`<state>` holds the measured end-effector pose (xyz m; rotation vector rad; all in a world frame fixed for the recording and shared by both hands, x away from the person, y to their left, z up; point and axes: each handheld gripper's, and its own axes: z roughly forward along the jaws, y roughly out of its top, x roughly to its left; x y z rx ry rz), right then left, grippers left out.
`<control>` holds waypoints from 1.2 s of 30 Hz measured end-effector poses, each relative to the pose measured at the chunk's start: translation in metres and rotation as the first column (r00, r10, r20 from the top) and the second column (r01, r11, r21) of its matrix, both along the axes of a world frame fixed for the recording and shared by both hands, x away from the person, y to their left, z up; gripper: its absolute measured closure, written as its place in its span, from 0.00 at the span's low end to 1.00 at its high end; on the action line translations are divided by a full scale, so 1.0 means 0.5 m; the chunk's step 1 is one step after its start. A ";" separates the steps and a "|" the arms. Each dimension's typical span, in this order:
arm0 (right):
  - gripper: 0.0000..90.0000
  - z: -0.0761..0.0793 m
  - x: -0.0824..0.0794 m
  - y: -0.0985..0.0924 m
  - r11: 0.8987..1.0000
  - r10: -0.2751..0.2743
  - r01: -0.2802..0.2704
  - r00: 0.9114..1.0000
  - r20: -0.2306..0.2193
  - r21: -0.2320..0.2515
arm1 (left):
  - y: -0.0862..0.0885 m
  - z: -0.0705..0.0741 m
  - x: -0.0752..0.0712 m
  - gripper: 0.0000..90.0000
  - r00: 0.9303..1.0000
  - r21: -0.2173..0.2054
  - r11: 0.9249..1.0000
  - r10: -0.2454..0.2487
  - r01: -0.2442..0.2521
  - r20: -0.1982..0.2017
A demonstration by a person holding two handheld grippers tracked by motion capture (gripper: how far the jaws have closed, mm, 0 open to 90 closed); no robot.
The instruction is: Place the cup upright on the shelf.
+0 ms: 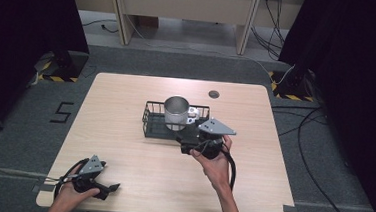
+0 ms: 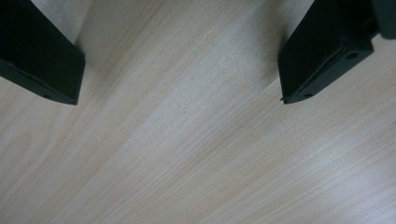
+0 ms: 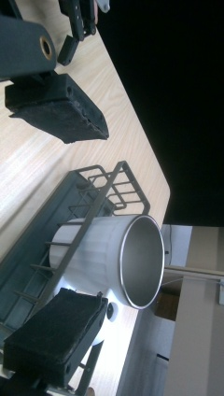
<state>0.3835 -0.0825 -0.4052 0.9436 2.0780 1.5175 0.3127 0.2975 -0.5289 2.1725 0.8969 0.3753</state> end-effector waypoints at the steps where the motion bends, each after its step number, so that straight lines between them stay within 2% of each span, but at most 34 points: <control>1: 0.18 -0.002 -0.003 -0.001 1.000 0.002 -0.002 1.000 0.004 0.000 | 0.000 0.000 0.000 0.00 1.000 0.000 1.000 0.000 0.000 0.000; 12: 0.18 -0.045 -0.053 -0.030 1.000 -0.001 0.001 1.000 -0.008 -0.012 | 0.000 0.000 0.000 0.00 1.000 0.001 1.000 0.003 -0.003 -0.002; 17: 0.19 -0.069 -0.064 -0.042 1.000 -0.005 0.005 1.000 -0.015 -0.023 | 0.000 0.000 0.000 0.00 1.000 0.002 1.000 0.003 -0.003 -0.002; 22: 0.19 -0.092 -0.073 -0.048 1.000 -0.009 0.009 0.999 -0.031 0.001 | 0.000 0.000 0.000 0.00 1.000 0.002 1.000 0.003 -0.003 -0.002; 24: 0.19 -0.098 -0.075 -0.048 1.000 -0.008 0.008 0.999 -0.037 -0.016 | 0.000 0.000 0.000 0.00 1.000 0.002 1.000 0.003 -0.003 -0.002; 36: 0.18 -0.111 -0.094 -0.045 1.000 0.013 -0.014 0.999 -0.032 -0.012 | 0.000 0.000 0.000 0.00 1.000 0.002 1.000 0.003 -0.003 -0.002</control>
